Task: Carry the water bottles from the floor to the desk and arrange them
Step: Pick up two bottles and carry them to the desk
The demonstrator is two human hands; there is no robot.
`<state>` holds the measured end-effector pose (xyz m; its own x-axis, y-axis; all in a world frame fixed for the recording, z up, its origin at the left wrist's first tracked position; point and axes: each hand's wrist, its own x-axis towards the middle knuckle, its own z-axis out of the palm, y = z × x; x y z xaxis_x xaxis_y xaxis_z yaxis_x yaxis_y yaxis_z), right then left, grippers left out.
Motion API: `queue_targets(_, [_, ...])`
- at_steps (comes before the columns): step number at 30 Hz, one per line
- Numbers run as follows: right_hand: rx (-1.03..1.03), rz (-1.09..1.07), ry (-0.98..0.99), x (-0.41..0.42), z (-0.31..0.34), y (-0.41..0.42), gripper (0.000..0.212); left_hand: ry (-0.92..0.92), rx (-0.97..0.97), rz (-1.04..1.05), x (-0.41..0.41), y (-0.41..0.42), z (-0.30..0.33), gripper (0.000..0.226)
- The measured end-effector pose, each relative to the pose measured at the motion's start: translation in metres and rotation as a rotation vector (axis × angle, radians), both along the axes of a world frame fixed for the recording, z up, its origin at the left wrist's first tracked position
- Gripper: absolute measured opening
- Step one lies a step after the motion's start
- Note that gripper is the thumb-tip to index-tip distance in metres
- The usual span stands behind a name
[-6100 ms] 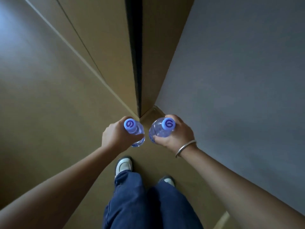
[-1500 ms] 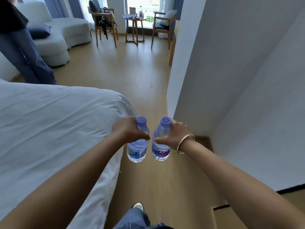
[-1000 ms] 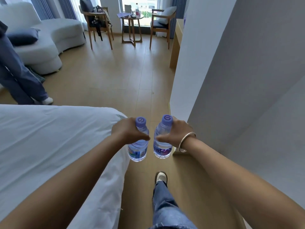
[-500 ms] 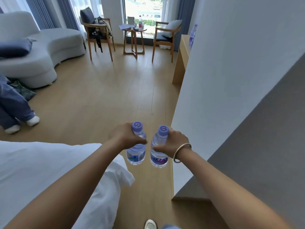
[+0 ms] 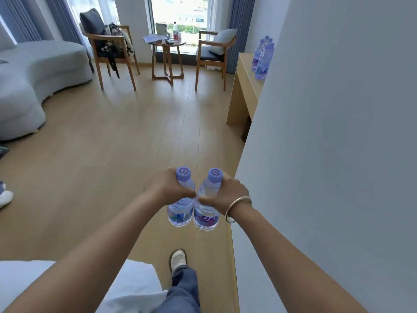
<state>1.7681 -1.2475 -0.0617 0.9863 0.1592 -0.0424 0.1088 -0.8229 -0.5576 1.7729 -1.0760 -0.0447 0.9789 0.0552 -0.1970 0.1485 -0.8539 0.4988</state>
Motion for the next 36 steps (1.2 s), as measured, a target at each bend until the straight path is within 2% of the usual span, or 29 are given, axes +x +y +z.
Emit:
queue_targets(9, [0.008,-0.084,0.016,0.188,0.002,0.040,0.042,-0.011,-0.088,-0.074,0.211,0.041,0.000,0.027])
queue_targets(18, [0.079,-0.239,-0.006,0.329,0.007,0.039,0.042,-0.041,-0.130,-0.179,0.364,0.042,0.007,0.035])
queue_targets(25, [0.101,-0.316,0.027,0.440,0.004,0.023,0.041,-0.018,-0.130,-0.247,0.478,0.026,0.003,0.035])
queue_targets(32, [0.183,-0.480,0.090,0.563,-0.001,-0.013,0.043,-0.081,0.012,-0.349,0.615,-0.018,0.007,0.033])
queue_targets(36, [0.169,-0.554,0.118,0.621,0.005,-0.040,0.037,-0.081,-0.021,-0.378,0.683,-0.048,0.011,0.034])
